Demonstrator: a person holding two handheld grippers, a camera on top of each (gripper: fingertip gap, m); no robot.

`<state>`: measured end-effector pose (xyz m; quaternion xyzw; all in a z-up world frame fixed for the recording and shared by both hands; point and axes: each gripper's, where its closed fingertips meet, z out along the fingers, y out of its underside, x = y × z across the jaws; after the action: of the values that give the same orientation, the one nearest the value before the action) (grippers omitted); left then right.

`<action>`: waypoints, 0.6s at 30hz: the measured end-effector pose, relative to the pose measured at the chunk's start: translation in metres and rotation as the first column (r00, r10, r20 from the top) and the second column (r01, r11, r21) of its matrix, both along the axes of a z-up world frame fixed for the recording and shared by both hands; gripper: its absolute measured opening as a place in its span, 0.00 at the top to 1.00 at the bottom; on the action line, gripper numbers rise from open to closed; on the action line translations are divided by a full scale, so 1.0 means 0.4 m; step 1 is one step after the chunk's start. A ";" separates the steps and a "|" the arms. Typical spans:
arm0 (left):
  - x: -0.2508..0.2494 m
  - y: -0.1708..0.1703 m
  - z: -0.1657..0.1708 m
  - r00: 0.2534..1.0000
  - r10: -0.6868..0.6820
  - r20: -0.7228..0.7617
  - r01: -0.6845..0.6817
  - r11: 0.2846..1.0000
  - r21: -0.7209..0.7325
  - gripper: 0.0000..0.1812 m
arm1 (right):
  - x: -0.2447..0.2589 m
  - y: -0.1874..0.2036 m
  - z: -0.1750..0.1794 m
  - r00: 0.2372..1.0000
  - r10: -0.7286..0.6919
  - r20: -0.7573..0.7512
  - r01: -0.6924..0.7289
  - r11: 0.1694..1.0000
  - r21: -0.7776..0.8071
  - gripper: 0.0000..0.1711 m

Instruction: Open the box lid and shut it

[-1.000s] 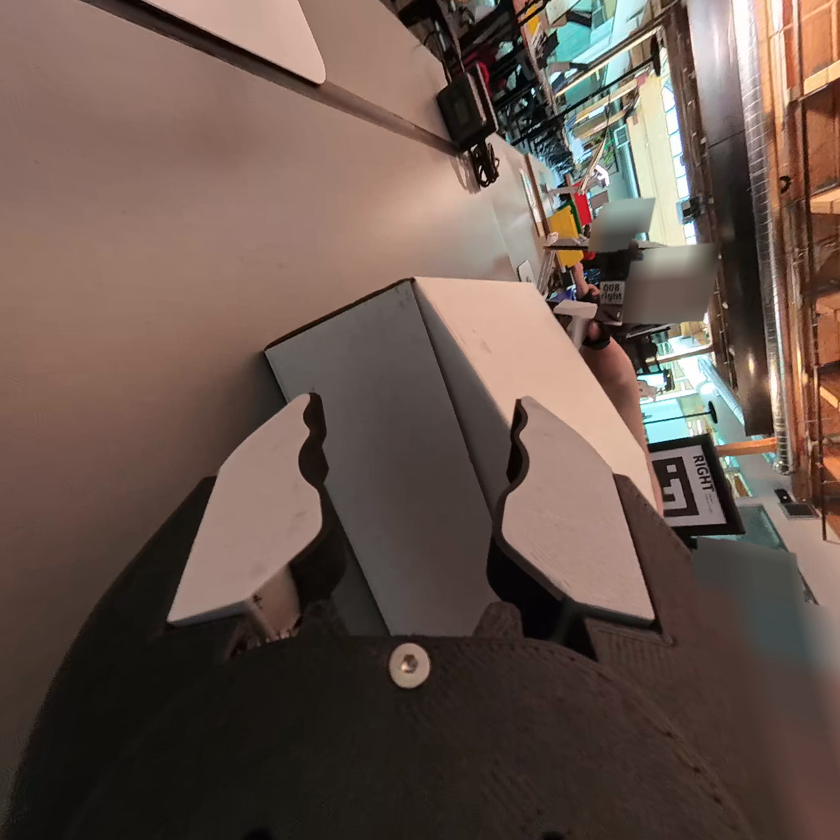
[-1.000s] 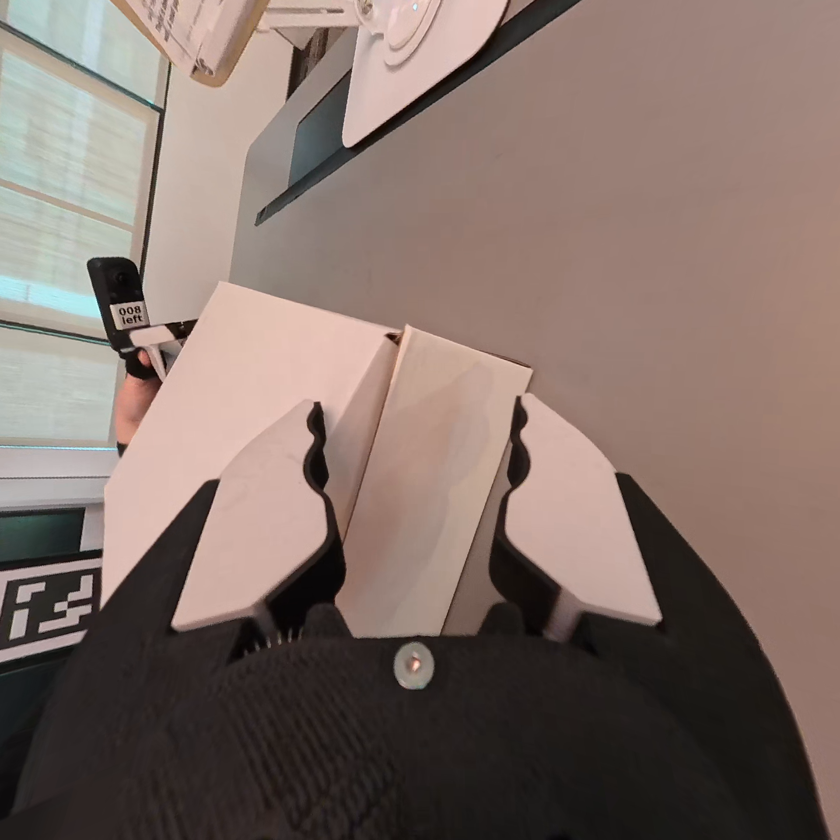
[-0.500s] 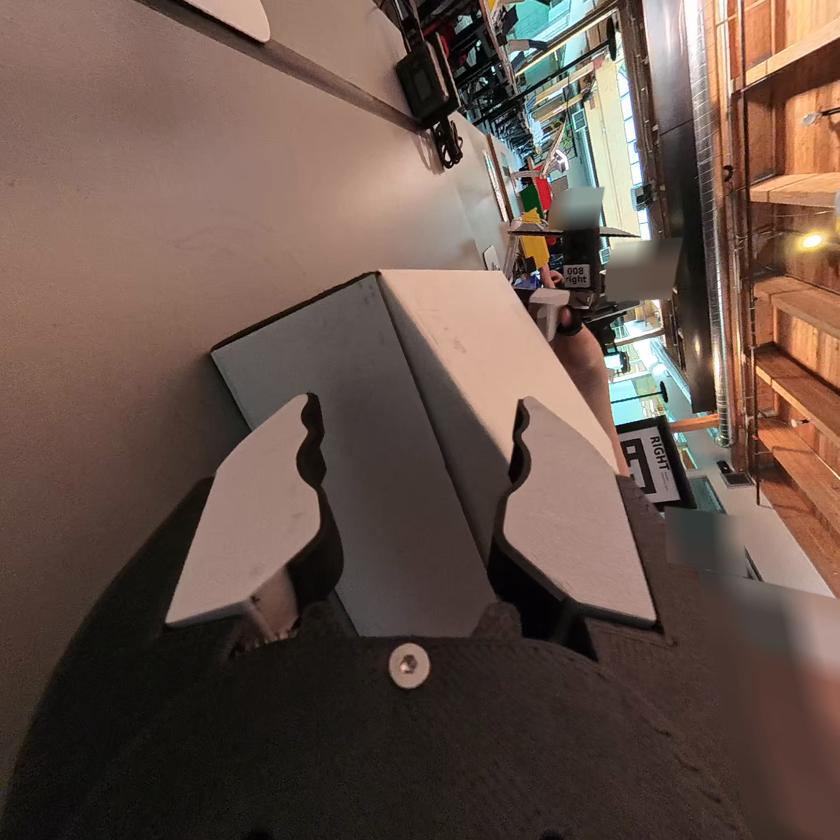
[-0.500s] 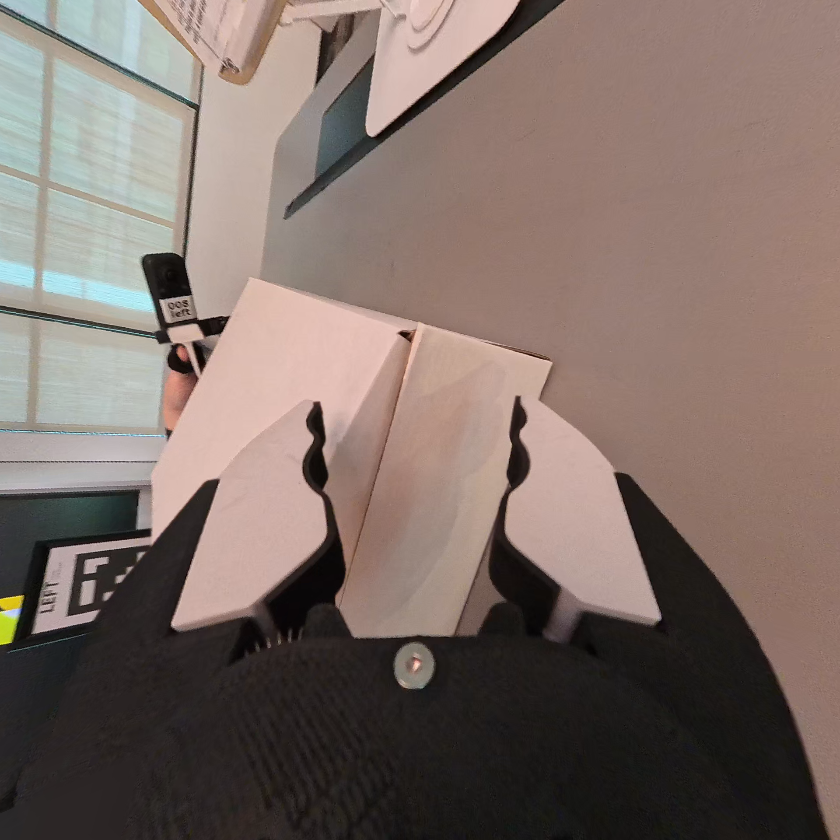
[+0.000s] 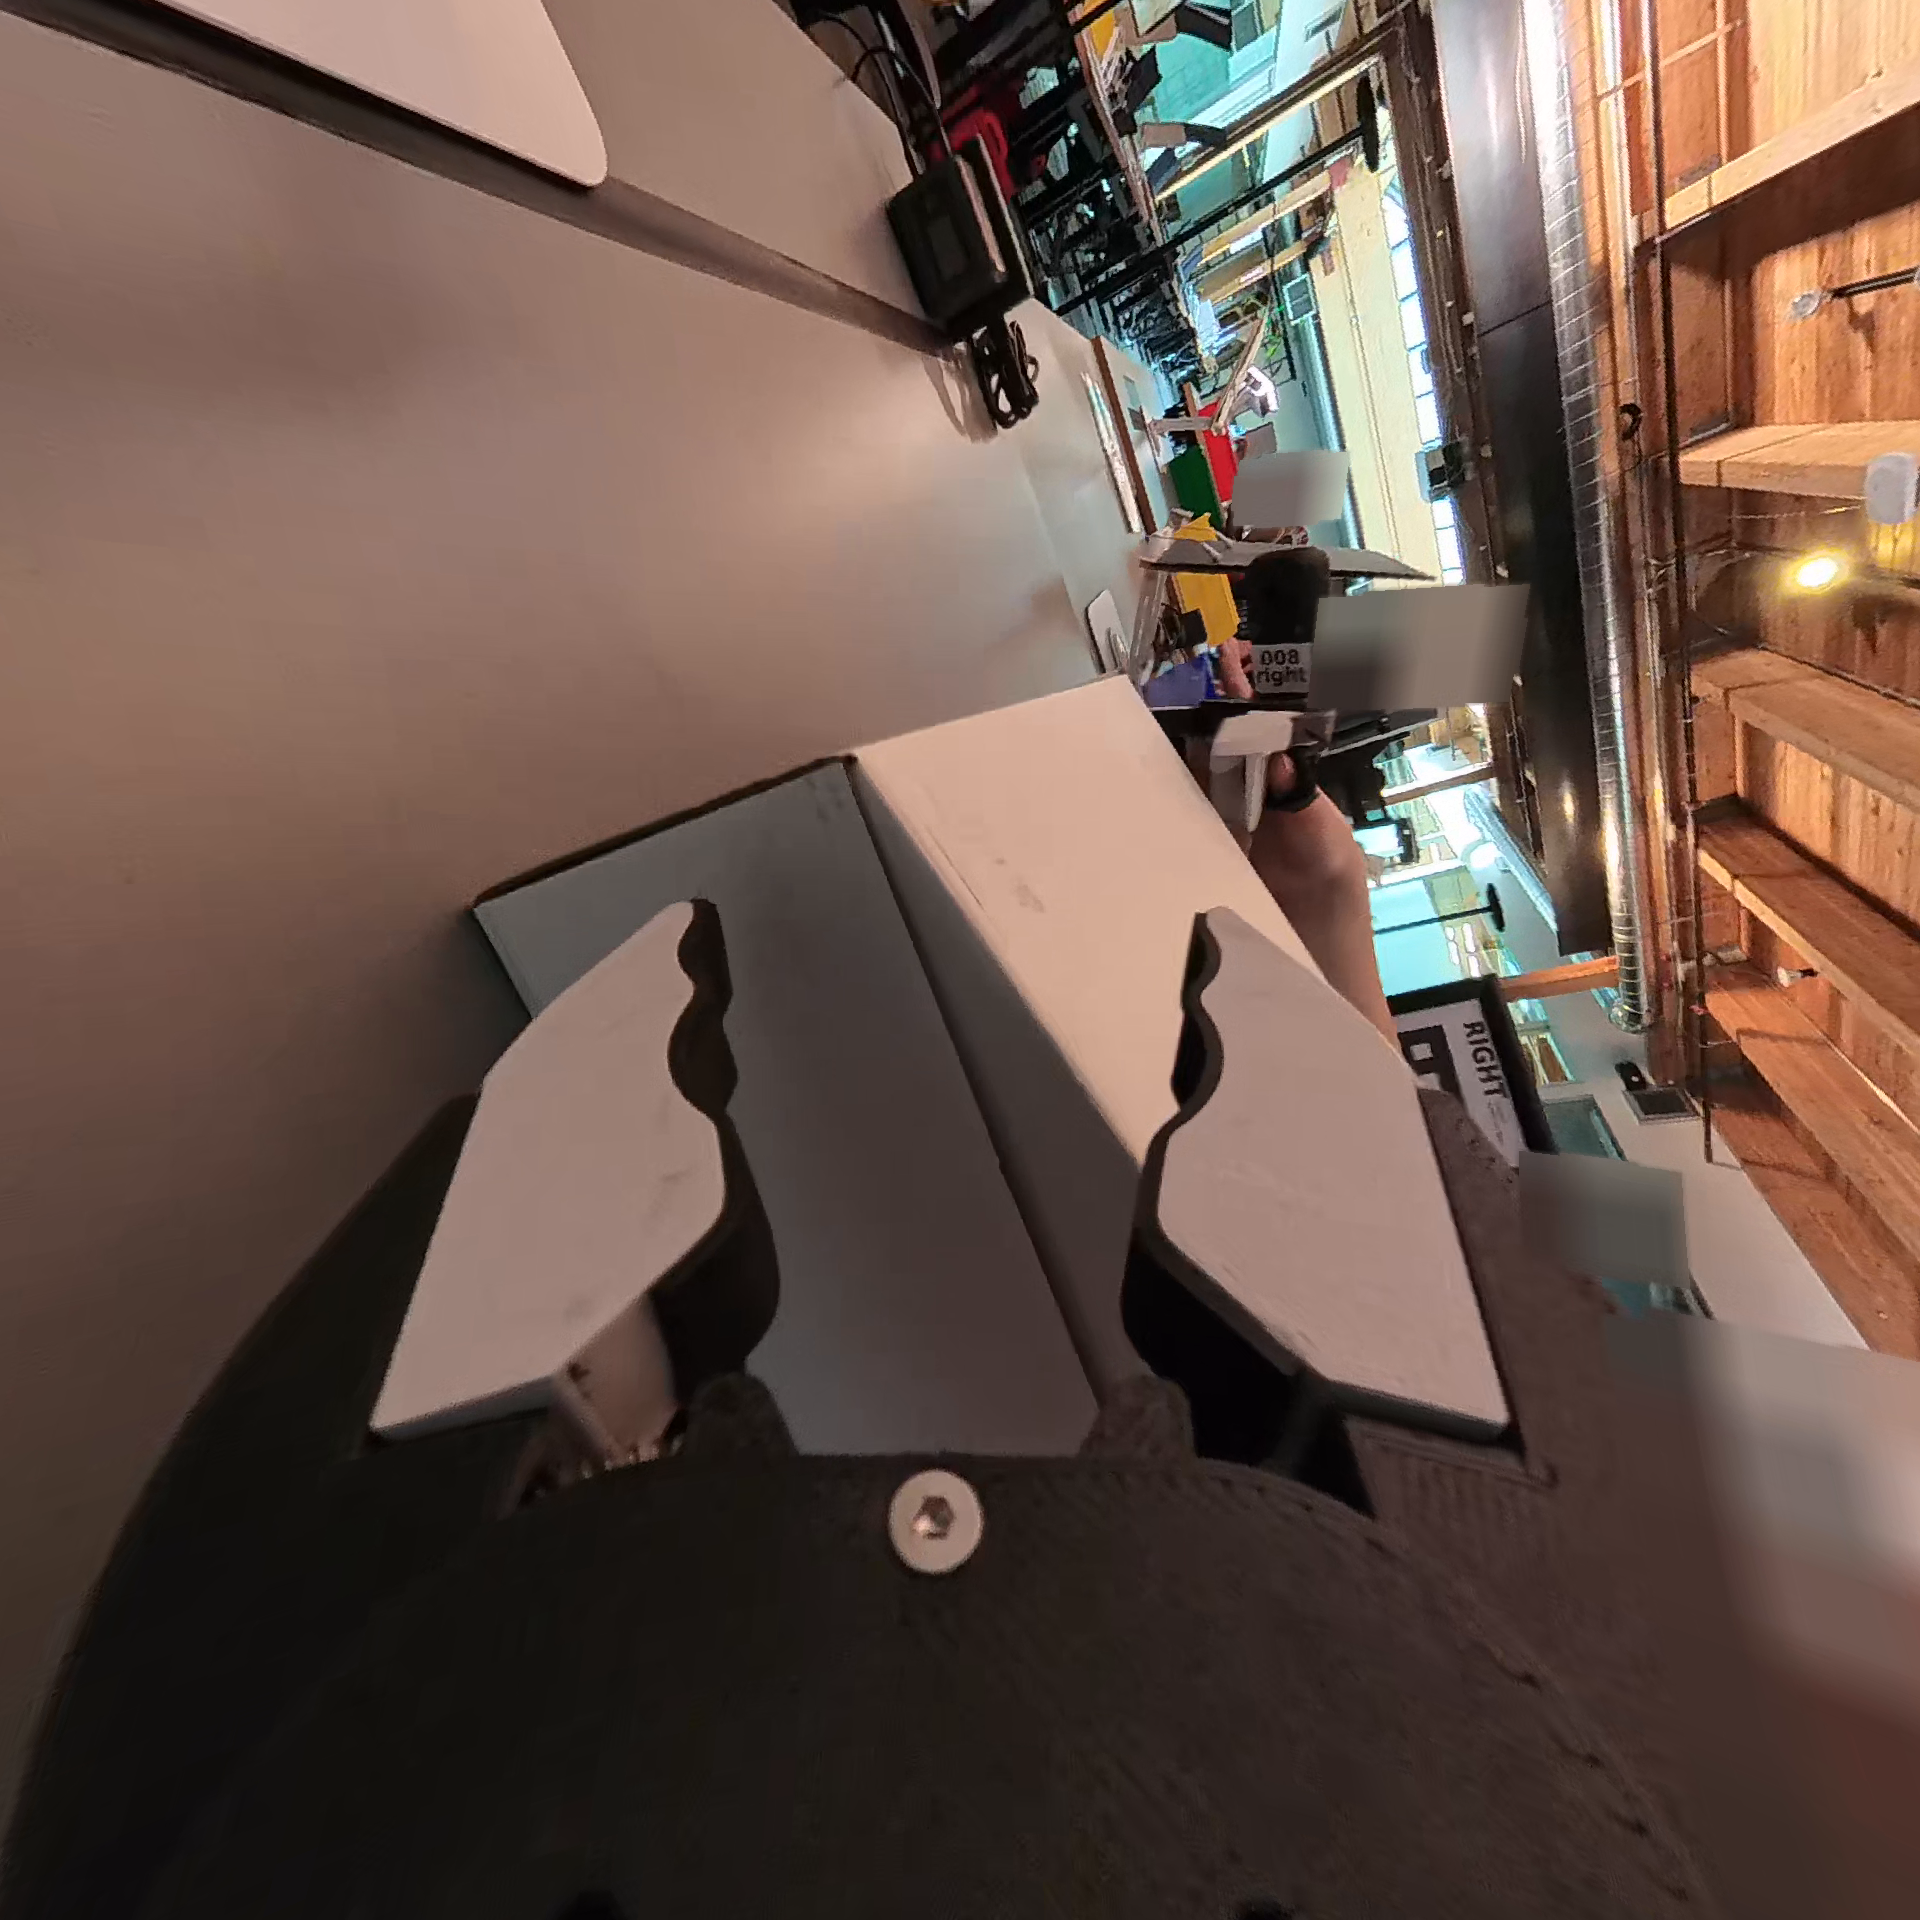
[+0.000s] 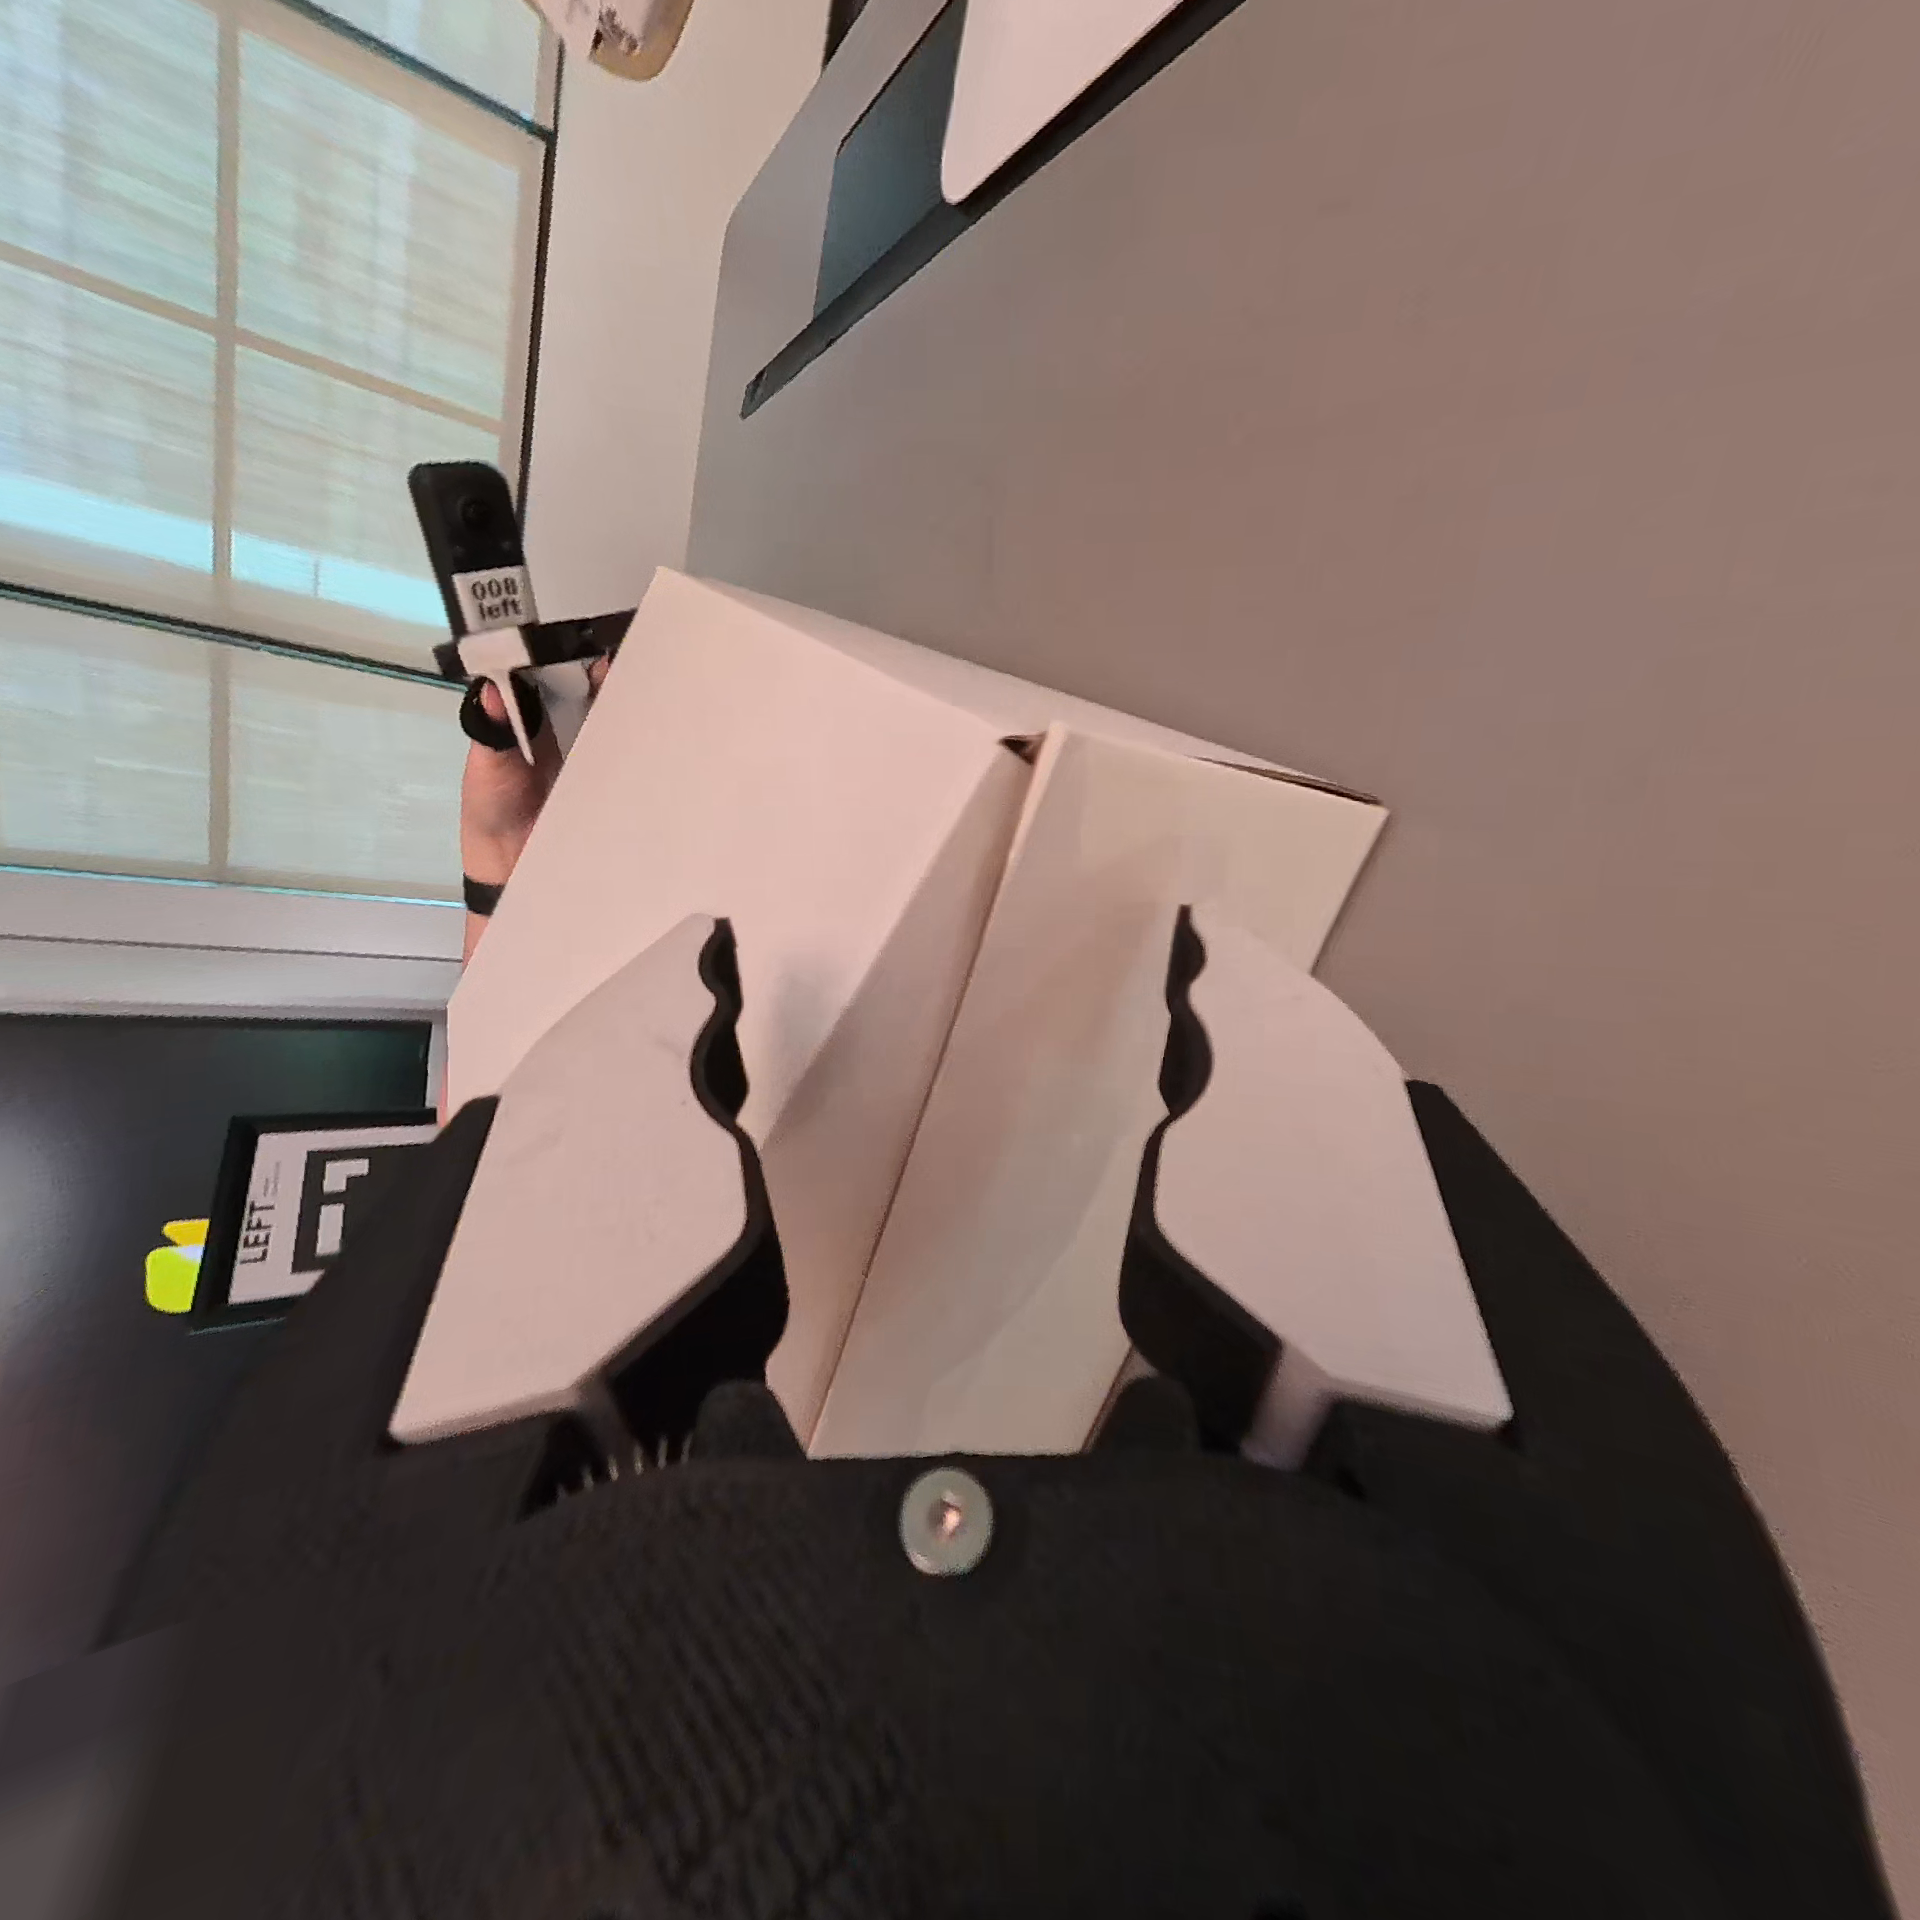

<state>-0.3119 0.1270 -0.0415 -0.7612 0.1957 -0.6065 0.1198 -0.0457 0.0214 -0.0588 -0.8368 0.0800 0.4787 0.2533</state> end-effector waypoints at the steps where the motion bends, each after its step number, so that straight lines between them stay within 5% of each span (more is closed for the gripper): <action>1: 0.004 0.000 0.006 1.000 -0.006 0.023 0.006 1.000 -0.014 0.54 | -0.007 -0.002 0.002 1.000 0.015 0.003 -0.015 1.000 -0.002 0.53; 18: 0.017 -0.042 -0.012 0.997 -0.074 -0.022 0.074 0.997 -0.006 0.52 | -0.031 -0.012 0.015 0.993 0.089 0.074 -0.087 0.996 -0.026 0.54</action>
<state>-0.3052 0.1104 -0.0464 -0.7603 0.2238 -0.6026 0.0932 -0.0580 0.0166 -0.0529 -0.8599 0.0387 0.4565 0.2251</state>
